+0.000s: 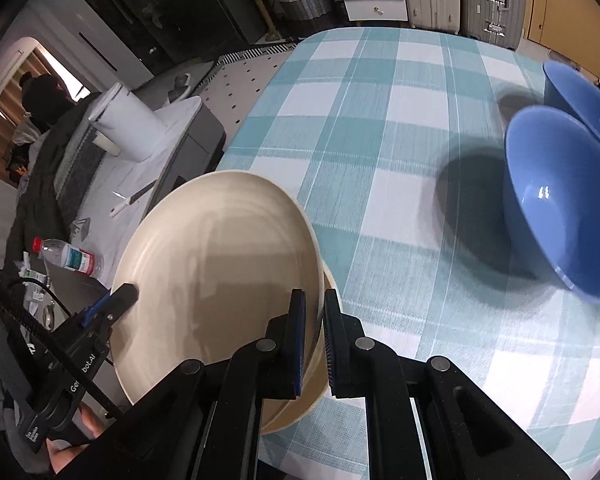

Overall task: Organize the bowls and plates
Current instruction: 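Carry the plate with both grippers over the plate stack and lower it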

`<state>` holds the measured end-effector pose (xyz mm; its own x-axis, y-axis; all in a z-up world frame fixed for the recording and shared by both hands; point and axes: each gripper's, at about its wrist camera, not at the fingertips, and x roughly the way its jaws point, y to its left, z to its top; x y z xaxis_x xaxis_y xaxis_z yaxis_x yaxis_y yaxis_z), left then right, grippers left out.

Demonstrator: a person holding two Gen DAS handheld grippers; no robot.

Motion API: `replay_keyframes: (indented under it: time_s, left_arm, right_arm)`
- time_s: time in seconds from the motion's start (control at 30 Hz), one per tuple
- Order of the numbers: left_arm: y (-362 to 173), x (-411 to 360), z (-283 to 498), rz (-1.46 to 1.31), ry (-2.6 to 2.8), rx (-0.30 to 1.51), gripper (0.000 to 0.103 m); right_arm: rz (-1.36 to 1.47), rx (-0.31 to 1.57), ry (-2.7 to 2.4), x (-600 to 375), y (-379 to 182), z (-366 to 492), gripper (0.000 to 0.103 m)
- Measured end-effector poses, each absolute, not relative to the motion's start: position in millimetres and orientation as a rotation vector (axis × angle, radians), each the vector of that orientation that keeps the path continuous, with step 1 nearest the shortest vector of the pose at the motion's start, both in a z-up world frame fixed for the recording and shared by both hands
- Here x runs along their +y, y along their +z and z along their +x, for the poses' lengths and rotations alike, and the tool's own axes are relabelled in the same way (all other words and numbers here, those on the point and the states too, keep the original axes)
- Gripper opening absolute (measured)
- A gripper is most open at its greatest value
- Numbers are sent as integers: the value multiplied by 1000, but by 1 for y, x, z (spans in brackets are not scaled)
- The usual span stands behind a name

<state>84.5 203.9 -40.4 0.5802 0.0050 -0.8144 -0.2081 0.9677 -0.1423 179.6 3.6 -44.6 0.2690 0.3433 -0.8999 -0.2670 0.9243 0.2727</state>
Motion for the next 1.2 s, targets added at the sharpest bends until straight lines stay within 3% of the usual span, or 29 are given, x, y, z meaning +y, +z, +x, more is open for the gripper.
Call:
replay_keyframes:
  time_s: [1.2]
  left_arm:
    - [-80,189,80,-97,190,1070,10]
  right_arm:
    - [-175,1135,338,25,-84,143,9]
